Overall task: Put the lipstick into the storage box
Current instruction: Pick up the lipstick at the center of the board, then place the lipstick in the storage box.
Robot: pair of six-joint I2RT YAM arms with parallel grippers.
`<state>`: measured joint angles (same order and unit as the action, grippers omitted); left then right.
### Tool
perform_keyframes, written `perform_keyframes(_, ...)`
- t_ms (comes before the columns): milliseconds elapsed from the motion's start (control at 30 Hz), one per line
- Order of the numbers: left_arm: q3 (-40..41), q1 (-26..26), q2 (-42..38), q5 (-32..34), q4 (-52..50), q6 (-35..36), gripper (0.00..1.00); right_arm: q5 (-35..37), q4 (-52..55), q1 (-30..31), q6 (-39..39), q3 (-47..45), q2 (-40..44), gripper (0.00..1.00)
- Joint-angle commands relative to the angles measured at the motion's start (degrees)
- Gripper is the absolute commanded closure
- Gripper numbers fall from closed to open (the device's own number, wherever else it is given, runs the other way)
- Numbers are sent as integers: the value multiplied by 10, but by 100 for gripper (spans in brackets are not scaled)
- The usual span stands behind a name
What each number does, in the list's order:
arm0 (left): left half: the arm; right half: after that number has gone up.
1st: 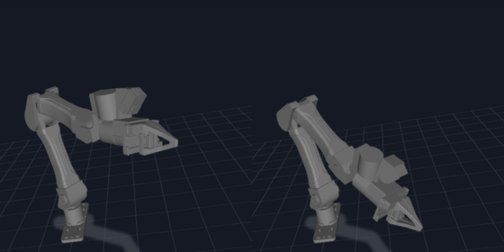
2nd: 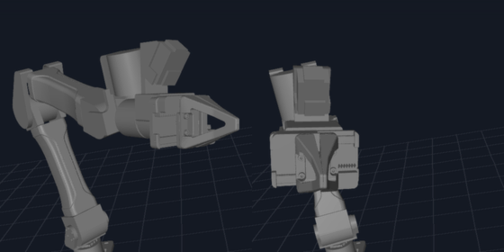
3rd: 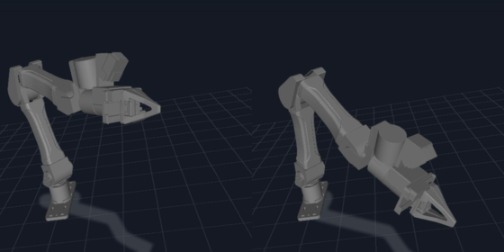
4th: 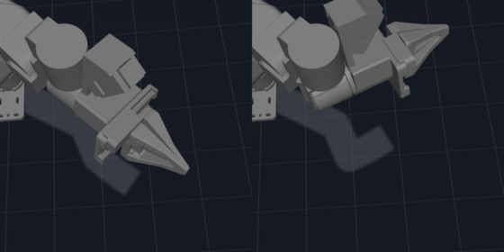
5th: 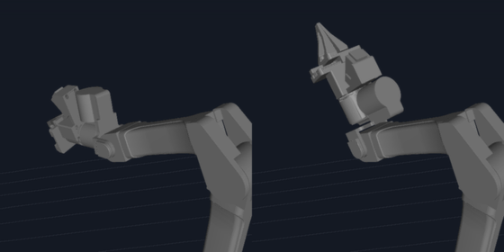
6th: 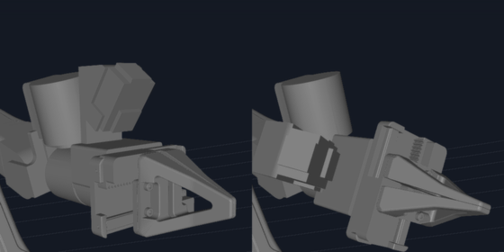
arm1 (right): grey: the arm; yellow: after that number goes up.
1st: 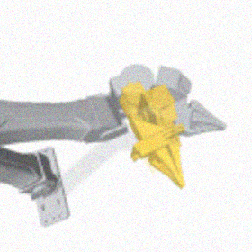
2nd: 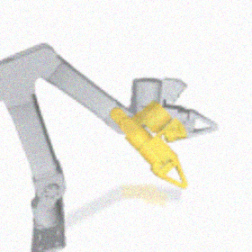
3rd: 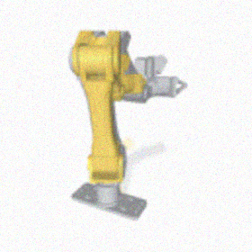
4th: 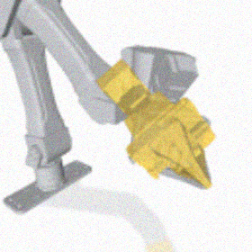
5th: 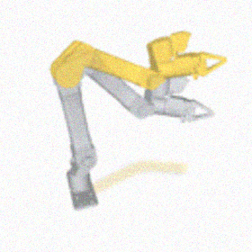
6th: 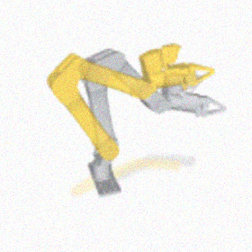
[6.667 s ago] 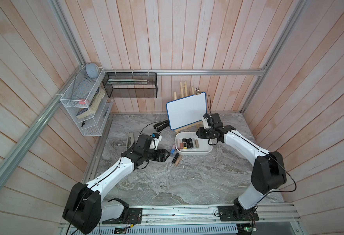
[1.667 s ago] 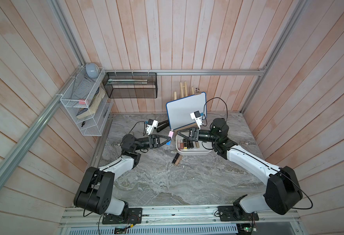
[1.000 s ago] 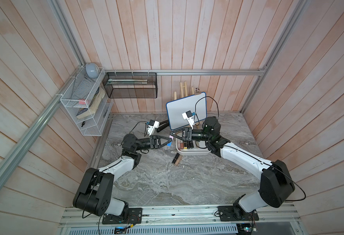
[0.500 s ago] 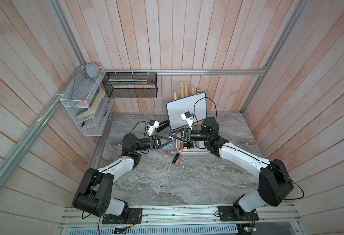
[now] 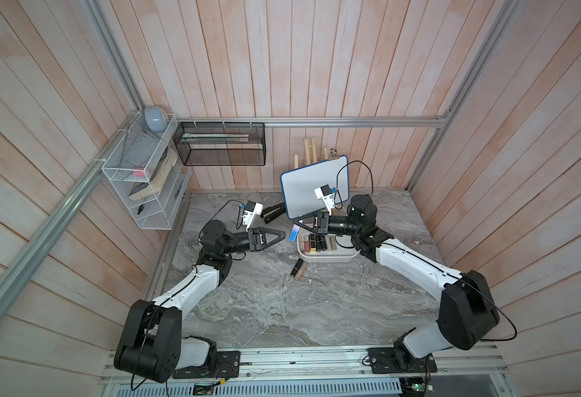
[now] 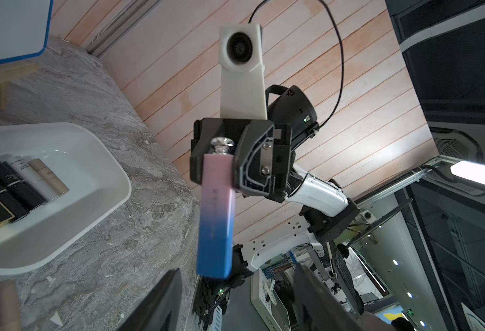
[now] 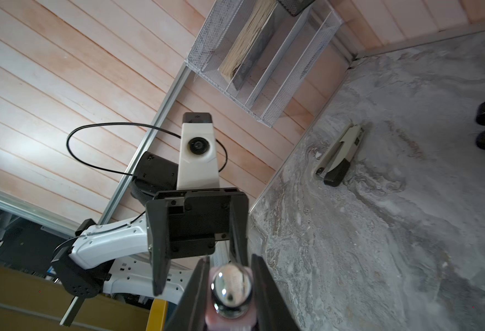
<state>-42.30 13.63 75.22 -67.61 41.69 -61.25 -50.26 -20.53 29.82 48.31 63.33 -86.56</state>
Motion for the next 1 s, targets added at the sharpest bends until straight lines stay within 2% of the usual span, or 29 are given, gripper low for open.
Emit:
perform_keyframes(0, -44, -9, -43, 45, -223, 153, 25, 59, 151, -32, -78, 29, 24, 87)
perform_keyframes(100, -81, -8, -66, 145, -407, 273, 25, 130, 270, -57, -135, 59, 19, 87)
perform_keyframes(200, -94, -7, -83, 269, -507, 342, 25, 227, 369, -74, -180, 89, 3, 87)
perform_keyframes(300, -87, -6, -96, 374, -562, 372, 24, 341, 444, -76, -226, 120, -18, 87)
perform_keyframes(367, -83, 1, -97, 422, -585, 389, 24, 394, 478, -76, -246, 137, -36, 87)
perform_keyframes(533, -88, 73, -70, 560, -642, 445, 23, 496, 533, -76, -283, 170, -92, 87)
perform_keyframes(700, -75, 124, -39, 602, -644, 450, 22, 563, 570, -76, -304, 195, -153, 86)
perform_keyframes(967, -55, 139, -37, 580, -625, 446, 22, 601, 575, -76, -325, 213, -219, 86)
